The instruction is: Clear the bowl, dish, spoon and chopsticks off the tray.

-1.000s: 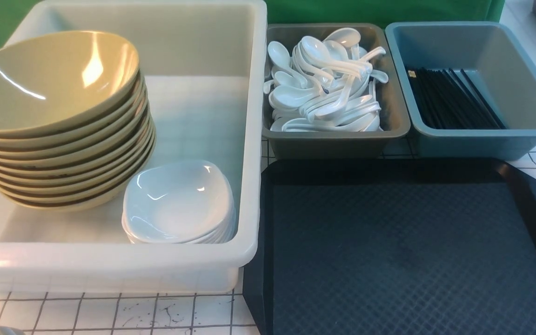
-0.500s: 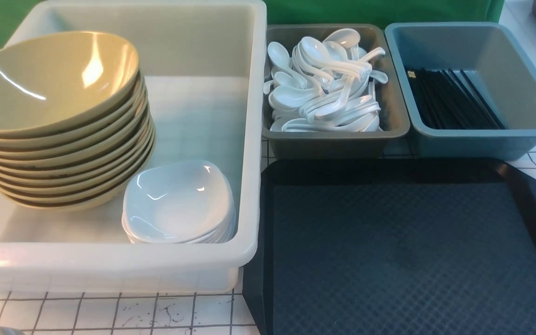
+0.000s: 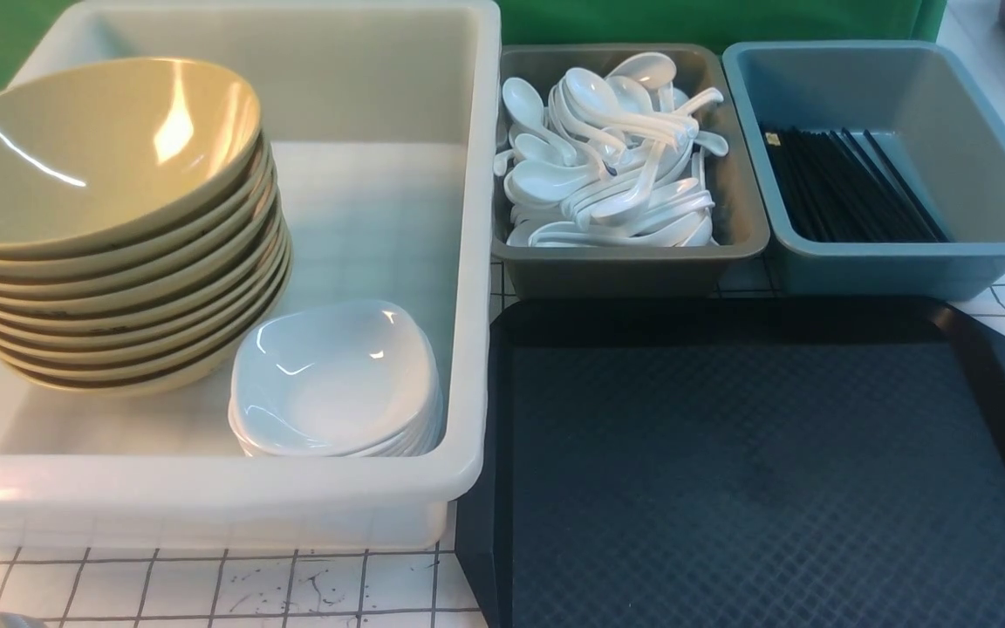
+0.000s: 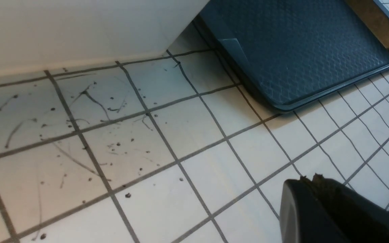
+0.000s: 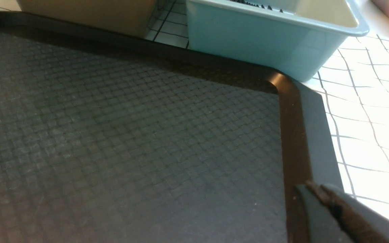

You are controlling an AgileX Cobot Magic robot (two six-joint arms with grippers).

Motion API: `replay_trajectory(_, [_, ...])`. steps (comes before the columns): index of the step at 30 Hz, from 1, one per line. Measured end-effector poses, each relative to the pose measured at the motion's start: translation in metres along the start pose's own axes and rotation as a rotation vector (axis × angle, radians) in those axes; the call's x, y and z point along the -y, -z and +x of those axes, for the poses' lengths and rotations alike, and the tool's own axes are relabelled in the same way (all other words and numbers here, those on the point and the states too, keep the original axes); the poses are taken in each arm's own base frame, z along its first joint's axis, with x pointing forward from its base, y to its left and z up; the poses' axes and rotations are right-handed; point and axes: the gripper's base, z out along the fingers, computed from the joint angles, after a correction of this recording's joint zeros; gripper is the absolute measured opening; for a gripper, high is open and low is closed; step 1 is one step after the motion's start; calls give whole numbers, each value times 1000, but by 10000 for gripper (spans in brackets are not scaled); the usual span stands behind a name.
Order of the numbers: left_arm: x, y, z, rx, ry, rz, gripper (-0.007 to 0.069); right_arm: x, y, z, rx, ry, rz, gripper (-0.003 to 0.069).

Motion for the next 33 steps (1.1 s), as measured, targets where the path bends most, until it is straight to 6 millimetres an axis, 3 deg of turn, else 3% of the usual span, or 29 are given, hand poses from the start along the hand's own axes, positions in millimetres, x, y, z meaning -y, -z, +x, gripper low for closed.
replay_trajectory(17, [-1,0,-4,45,-20,-11,-1,0,0,0,0,0,0,46])
replay_trajectory(25, [-23,12,-32,423,146,-306,-1,0,0,0,0,0,0,56])
replay_trajectory(33, [-34,37,-29,663,264,-563,-1,0,0,0,0,0,0,60])
